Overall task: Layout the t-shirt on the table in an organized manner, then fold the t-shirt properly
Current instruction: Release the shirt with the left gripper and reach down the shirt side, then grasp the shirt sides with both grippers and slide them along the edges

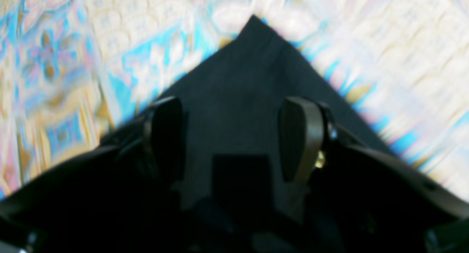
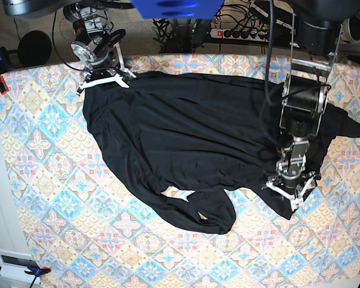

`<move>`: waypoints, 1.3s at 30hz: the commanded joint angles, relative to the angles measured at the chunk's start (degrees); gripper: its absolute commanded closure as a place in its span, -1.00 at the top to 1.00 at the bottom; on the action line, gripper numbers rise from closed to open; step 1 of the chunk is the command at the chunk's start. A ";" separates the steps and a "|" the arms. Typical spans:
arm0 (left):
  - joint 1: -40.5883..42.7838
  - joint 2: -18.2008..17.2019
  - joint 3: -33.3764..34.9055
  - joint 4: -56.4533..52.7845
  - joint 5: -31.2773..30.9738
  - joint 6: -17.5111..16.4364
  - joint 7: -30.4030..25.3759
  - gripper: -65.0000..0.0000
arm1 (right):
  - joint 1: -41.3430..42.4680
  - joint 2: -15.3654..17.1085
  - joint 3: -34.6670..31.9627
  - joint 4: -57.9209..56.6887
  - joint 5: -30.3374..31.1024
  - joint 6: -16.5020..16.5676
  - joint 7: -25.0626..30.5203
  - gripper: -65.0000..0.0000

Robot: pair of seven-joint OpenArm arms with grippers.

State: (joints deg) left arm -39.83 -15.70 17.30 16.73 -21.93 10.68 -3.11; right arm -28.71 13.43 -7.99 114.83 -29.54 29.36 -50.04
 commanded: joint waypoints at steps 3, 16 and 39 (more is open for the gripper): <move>0.49 -0.87 -0.03 0.28 0.79 0.53 1.75 0.20 | 0.09 -0.38 1.97 1.35 -0.13 -0.49 2.09 -0.57; 5.94 -3.07 -0.11 7.22 0.70 0.09 9.14 -1.00 | 2.64 -3.45 7.51 1.35 -0.13 -0.40 5.25 -0.57; 25.28 -14.67 -25.96 46.70 -20.66 -3.78 30.24 -0.91 | 10.03 -3.45 12.87 1.09 -0.13 -0.40 2.88 -0.56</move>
State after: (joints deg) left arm -13.15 -29.04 -8.25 62.52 -42.61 7.05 28.27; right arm -19.00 9.56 4.80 115.02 -29.54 29.41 -47.57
